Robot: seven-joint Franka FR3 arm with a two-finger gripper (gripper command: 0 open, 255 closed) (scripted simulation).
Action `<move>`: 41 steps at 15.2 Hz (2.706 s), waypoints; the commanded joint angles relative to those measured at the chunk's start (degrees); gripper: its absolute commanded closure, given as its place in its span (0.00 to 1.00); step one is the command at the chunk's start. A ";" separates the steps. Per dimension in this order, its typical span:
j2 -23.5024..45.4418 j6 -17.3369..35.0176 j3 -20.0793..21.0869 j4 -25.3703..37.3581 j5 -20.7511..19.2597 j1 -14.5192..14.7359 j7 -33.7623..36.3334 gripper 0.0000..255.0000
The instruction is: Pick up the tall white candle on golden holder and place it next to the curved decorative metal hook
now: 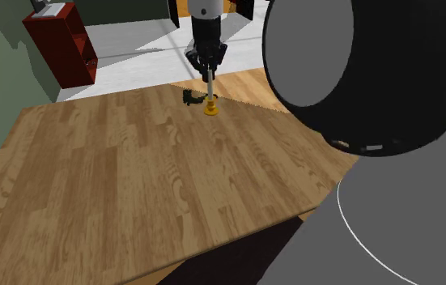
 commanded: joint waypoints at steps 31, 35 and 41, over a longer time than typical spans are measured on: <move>34.03 6.30 0.88 25.34 12.65 -4.27 -4.26 1.00; 34.56 9.07 1.04 23.04 12.93 -4.14 -4.52 1.00; 35.16 11.33 1.21 21.34 13.22 -4.08 -4.75 1.00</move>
